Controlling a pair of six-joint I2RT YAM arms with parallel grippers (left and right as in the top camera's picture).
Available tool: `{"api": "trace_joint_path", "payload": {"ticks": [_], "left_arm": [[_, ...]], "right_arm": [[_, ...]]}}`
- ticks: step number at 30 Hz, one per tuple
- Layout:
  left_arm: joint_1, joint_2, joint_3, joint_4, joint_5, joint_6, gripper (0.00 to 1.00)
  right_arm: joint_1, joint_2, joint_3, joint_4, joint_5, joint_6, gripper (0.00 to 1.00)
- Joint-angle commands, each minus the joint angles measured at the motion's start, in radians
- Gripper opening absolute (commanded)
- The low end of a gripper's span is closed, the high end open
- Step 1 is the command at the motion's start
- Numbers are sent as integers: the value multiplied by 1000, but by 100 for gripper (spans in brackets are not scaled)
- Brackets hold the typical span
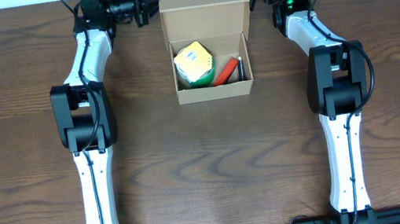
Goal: Pack container
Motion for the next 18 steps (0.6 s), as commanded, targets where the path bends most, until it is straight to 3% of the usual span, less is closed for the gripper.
{"api": "trace_joint_path", "payload": {"ticks": [1, 7, 18], "left_arm": [[2, -54, 5, -147, -74, 253, 5], [2, -163, 5, -694, -309, 729, 6], [2, -283, 5, -860, -408, 876, 5]], "right_arm": [[8, -3, 27, -14, 15, -36, 2], [11, -3, 32, -100, 45, -132, 2], [66, -8, 32, -182, 59, -243, 2]]}}
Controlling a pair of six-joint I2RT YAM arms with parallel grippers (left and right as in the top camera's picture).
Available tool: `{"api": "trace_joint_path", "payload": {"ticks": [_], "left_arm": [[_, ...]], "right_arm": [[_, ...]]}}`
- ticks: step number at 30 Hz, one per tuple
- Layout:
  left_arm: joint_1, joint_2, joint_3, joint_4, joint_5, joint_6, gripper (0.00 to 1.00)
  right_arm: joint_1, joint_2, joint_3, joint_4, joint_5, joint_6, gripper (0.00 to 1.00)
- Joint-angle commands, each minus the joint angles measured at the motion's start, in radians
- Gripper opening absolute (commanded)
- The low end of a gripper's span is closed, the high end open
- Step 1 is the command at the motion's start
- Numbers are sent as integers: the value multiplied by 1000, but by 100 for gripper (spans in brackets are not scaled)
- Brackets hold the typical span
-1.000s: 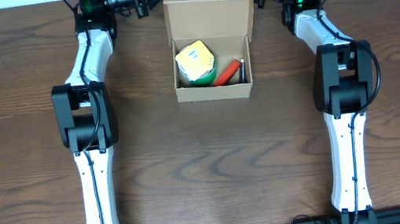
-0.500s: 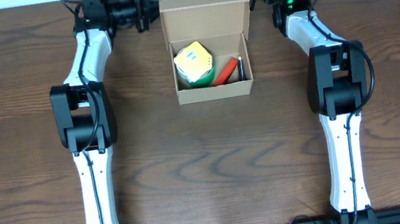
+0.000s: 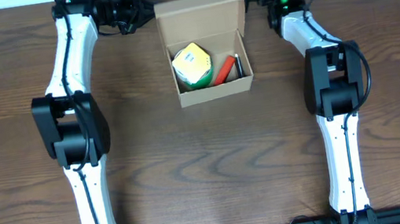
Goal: Pack container
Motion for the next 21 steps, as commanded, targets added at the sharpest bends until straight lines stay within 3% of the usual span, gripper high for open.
{"api": "trace_joint_path", "payload": {"ticks": [1, 12, 17, 21], "left_arm": [[2, -34, 10, -46, -66, 106, 5], [-32, -39, 10, -180, -119, 217, 5], [-58, -45, 10, -235, -124, 250, 5], [-85, -67, 10, -322, -211, 283, 5]], "right_arm": [[36, -11, 25, -2, 11, -64, 2], [28, -37, 48, -168, 11, -217, 2], [17, -37, 53, -195, 6, -234, 2], [10, -37, 56, -193, -14, -235, 2]]}}
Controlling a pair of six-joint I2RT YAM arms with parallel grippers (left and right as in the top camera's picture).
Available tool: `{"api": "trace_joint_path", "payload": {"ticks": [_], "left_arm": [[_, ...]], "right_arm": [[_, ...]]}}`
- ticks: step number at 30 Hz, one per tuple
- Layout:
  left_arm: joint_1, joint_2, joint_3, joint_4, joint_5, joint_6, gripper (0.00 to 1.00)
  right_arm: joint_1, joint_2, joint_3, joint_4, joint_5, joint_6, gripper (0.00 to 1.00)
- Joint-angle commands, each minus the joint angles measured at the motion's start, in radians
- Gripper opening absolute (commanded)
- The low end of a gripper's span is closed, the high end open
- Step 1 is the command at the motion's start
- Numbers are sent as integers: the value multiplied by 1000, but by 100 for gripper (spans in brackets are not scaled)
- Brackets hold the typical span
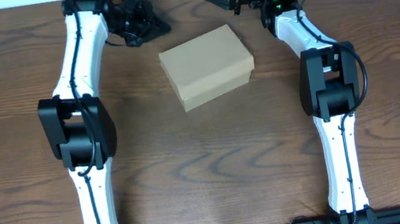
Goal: Pack container
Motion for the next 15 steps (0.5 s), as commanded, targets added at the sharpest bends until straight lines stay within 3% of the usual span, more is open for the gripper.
{"api": "trace_joint_path", "payload": {"ticks": [1, 4, 9, 15], "left_arm": [[-22, -52, 10, -42, -102, 69, 6], [-27, -102, 10, -24, -138, 80, 5], [-26, -238, 10, -16, -332, 83, 6], [-26, -394, 10, -74, -500, 130, 7]], "right_arm": [[-14, -36, 31, 14, -28, -33, 2], [-21, -36, 56, 37, -56, -32, 2], [-24, -36, 179, 113, -150, -7, 2], [-13, -37, 407, 346, -193, 209, 2]]}}
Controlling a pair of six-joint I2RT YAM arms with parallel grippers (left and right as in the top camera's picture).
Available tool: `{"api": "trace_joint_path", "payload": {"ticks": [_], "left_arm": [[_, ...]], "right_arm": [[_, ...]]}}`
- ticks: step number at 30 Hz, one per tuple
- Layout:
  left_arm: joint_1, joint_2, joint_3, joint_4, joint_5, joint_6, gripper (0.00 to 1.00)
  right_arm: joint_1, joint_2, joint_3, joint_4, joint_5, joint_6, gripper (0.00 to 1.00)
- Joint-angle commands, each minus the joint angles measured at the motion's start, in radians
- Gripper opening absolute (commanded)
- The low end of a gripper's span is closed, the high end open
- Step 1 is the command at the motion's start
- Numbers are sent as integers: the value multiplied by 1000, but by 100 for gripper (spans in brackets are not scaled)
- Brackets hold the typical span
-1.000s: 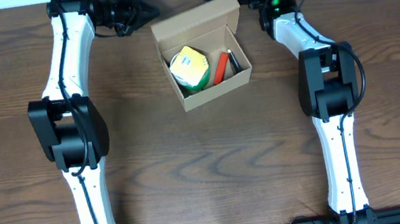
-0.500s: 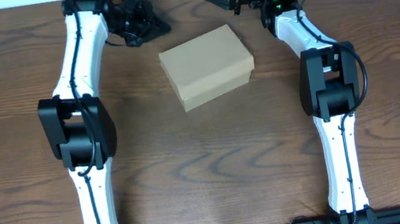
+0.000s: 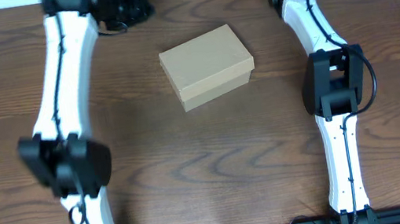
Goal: Pack container
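Note:
The cardboard box (image 3: 207, 66) sits in the middle of the table, slightly turned, with its lid down and its contents hidden. My left gripper (image 3: 139, 2) hovers at the far left, well clear of the box's back left corner. At the top edge of the overhead view, behind the box, my right gripper is partly cut off. Nothing shows in either gripper. Their fingers are too dark and small to read as open or shut.
The wooden table (image 3: 216, 165) runs under both arms. The left arm (image 3: 61, 85) stretches up the left side and the right arm (image 3: 322, 54) up the right side, each about a hand's width from the box. The arm bases stand at the near edge.
Both grippers have drawn back from the closed box toward the far edge. The left arm now leans further left. The box has not moved.
At first the box stood open, lid flap upright, with a yellow-green item and a red item inside and a gripper at each back corner. Then the box was a little turned, still open. By the last earlier moment the lid was down; now both grippers are further away.

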Motion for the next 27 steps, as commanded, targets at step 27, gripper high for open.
{"api": "trace_joint_path", "payload": {"ticks": [27], "left_arm": [[3, -286, 10, -255, -298, 118, 6]], "right_arm": [[14, -187, 568, -1503, 501, -1088, 3]]}}
